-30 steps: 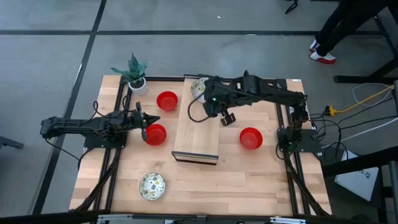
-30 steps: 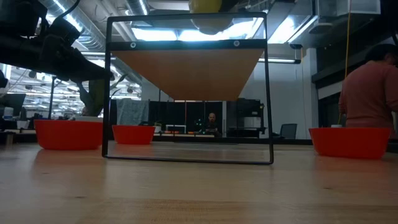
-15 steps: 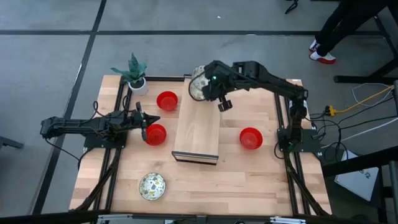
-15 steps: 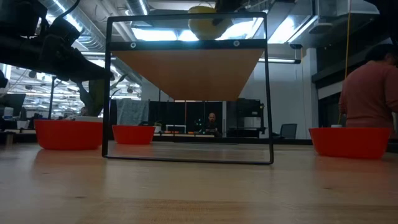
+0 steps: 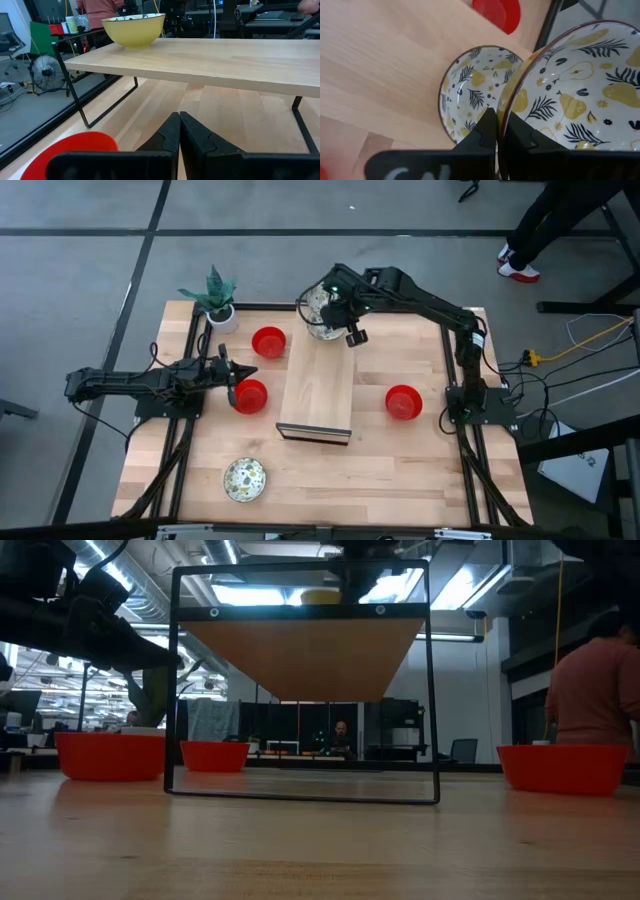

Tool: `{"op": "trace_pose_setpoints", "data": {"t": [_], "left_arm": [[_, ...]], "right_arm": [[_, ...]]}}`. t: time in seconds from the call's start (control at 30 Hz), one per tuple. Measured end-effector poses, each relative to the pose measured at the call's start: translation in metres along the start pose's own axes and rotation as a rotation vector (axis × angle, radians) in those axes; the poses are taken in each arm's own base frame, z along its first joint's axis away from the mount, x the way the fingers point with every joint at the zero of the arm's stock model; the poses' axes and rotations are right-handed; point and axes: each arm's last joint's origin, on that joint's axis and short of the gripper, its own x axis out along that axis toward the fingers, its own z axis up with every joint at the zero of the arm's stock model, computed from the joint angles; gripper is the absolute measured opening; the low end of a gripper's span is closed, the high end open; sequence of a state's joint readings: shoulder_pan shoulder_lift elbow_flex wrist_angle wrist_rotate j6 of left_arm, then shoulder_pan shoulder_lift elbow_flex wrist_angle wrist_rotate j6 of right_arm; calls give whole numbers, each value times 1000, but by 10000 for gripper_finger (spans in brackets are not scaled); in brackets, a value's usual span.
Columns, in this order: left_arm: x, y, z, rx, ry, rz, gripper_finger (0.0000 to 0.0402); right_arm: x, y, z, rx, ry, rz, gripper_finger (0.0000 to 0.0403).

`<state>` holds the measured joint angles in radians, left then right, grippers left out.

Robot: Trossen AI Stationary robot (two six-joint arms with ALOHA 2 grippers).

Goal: Pick & Place Mini bowls
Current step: Stack the right white patterned bowl on top of the white patterned bowl on the shelf

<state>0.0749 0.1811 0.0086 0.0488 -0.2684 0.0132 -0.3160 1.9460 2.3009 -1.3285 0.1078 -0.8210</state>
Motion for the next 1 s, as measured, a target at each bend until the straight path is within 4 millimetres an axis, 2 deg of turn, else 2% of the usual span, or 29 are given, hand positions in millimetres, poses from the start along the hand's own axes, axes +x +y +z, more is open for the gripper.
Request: {"op": "trace_pose_setpoints", "data": {"t": [0.1, 0.33, 0.43, 0.73, 1.0], "left_arm": [[0, 0, 0, 0, 0, 0, 4], [0, 0, 0, 0, 0, 0, 4], [0, 0, 0, 0, 0, 0, 4], [0, 0, 0, 0, 0, 0, 4], [0, 0, 0, 0, 0, 0, 4]], "right_arm": [[14, -2, -1, -28, 18, 24, 14], [28, -6, -8, -37, 38, 91, 14], [30, -5, -14, -49, 74, 129, 14], [30, -4, -15, -54, 74, 144, 14], [33, 4, -6, -94, 72, 161, 14]]}}
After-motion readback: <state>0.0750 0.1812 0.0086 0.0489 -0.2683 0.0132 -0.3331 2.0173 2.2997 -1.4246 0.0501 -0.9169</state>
